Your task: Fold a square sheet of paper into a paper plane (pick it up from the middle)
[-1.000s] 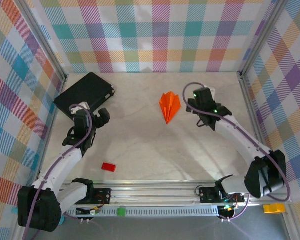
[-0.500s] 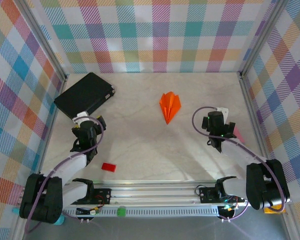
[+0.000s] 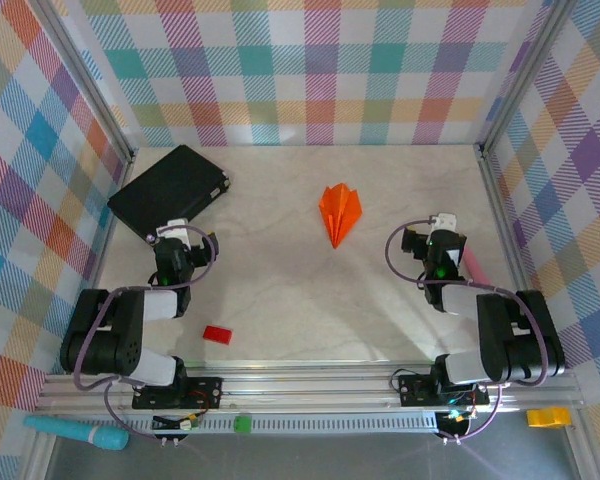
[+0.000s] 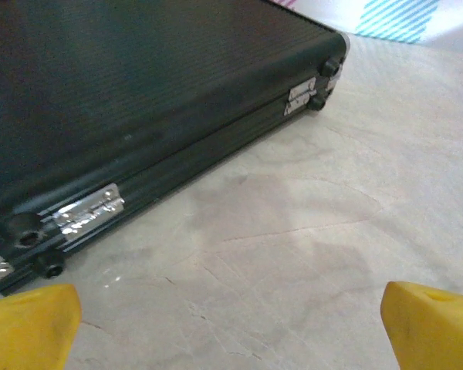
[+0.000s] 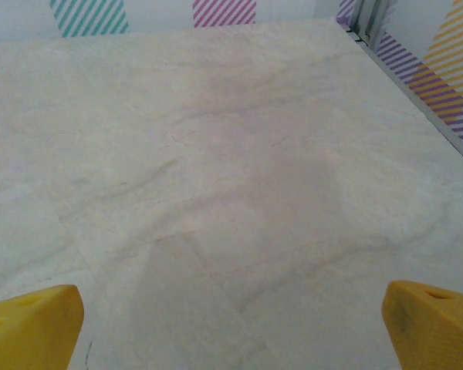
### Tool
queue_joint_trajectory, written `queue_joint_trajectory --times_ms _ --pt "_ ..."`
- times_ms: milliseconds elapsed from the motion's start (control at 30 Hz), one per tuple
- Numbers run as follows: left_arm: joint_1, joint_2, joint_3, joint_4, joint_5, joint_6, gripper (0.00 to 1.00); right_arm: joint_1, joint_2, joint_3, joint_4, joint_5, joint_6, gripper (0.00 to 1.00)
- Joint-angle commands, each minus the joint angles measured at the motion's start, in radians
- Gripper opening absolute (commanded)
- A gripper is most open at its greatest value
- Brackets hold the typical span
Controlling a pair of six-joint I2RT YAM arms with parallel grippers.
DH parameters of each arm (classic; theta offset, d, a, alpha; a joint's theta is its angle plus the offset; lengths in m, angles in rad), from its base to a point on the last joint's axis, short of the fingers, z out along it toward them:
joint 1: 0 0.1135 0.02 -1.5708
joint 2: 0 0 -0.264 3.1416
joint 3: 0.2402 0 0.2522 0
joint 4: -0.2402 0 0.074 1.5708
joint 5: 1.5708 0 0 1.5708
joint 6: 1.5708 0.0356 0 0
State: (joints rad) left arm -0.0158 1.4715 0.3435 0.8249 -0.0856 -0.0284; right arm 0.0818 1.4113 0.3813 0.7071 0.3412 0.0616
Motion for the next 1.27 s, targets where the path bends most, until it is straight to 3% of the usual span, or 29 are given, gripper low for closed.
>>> queue_joint_trajectory --times_ms 0,233,300,467,1233 --pt "0.011 0.057 0.002 0.13 0.106 0.022 0.99 -0.013 0.043 -0.013 0.138 -0.07 -0.009 0.99" --pt "0.011 0.115 0.019 0.144 0.094 0.017 1.0 -0.013 0.077 -0.002 0.155 -0.156 -0.047 0.99" --pt "0.008 0.118 0.033 0.12 0.085 0.019 1.0 -0.013 0.134 -0.012 0.234 -0.149 -0.05 0.99" --pt "-0.037 0.116 0.057 0.07 -0.011 0.04 1.0 -0.015 0.124 0.003 0.172 -0.15 -0.039 0.99" --pt "-0.035 0.119 0.076 0.037 0.061 0.064 1.0 -0.026 0.129 0.004 0.18 -0.16 -0.03 0.99"
